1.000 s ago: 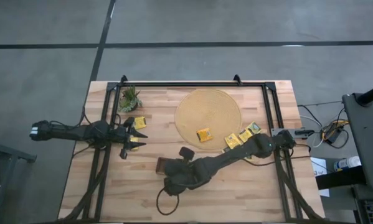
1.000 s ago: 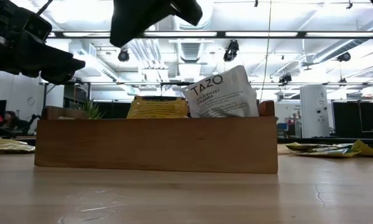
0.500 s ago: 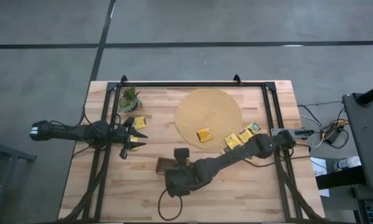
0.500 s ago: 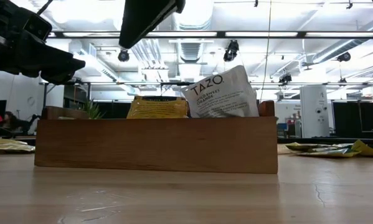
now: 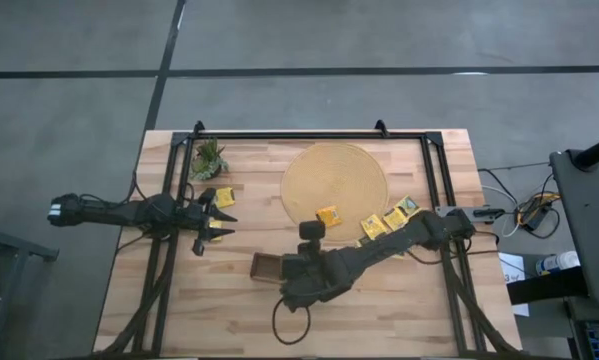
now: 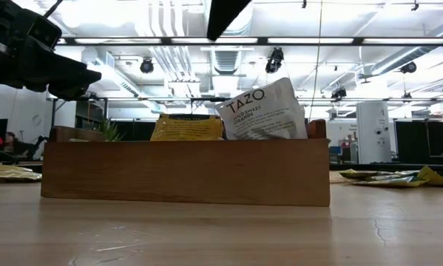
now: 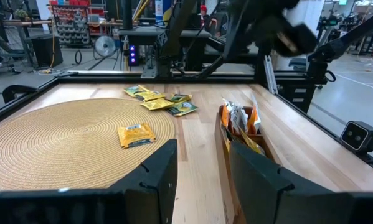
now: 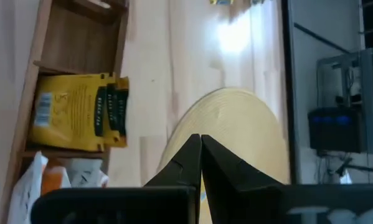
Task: Pick & Place Tea
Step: Put the orange tea bag into the middle section of the wooden organizer
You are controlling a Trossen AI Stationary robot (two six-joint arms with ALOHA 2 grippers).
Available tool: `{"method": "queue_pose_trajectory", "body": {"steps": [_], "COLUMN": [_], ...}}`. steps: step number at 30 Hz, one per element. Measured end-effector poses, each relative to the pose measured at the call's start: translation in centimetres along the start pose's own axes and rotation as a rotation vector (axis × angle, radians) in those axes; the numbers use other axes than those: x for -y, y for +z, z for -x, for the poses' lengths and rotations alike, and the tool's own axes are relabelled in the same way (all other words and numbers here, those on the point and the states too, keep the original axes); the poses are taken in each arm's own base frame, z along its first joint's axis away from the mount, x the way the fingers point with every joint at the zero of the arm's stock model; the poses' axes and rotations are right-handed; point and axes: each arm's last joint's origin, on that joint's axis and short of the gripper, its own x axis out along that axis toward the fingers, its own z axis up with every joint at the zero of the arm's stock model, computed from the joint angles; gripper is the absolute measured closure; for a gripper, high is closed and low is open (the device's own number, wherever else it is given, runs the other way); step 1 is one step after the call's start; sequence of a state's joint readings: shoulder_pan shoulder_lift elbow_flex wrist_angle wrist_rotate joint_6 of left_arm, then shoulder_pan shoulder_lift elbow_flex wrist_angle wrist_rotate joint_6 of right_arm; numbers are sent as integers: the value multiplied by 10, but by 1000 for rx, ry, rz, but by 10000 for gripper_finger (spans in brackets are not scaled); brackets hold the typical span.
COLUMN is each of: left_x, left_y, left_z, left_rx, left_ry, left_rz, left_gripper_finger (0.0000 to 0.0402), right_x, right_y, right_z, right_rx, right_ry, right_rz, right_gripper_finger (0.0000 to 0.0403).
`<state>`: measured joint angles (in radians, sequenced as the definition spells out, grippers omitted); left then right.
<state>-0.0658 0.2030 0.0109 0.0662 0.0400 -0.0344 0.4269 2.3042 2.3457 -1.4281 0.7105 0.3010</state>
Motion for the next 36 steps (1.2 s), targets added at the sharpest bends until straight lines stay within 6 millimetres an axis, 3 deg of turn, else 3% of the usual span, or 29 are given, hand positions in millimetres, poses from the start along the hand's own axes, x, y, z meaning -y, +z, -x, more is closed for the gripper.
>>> {"method": "queue_pose_trajectory", "body": {"steps": [6,10,12,14,15,16,18,21,22,24,29,32,36], "left_x": [0,0,0,0,0,0,0,0,0,0,0,0,0], "left_y": [0,0,0,0,0,0,-1,-1,-1,-1,-3,-4,-5], "left_z": [0,0,0,0,0,0,0,0,0,0,-1,-1,-2], "left_rx": [-4,-4,-5,-5,-4,-5,-7,-8,-10,-12,-29,-40,-57], "left_ry": [0,0,0,0,0,0,0,1,0,0,2,2,2], "left_rz": [0,0,0,0,0,0,0,0,0,1,1,1,2], "left_gripper_finger": [262,262,262,262,262,262,262,262,262,262,262,262,262], "right_x": [22,30,42,73,91,108,127,128,127,135,140,148,152], "right_y": [-16,-32,-38,-56,-70,-86,-115,-147,-153,-157,-169,-166,-168], "right_z": [17,16,18,15,11,5,-21,-47,-47,-37,-47,-35,-40], "right_rx": [23,213,513,922,1037,1037,855,740,739,823,742,832,825], "right_ry": [-2,52,336,737,850,876,750,773,808,814,713,687,571], "right_rz": [50,46,94,226,210,94,-197,-267,-268,-300,-389,-370,-278], "right_gripper_finger": [394,394,394,394,394,394,394,394,394,394,394,394,394]}}
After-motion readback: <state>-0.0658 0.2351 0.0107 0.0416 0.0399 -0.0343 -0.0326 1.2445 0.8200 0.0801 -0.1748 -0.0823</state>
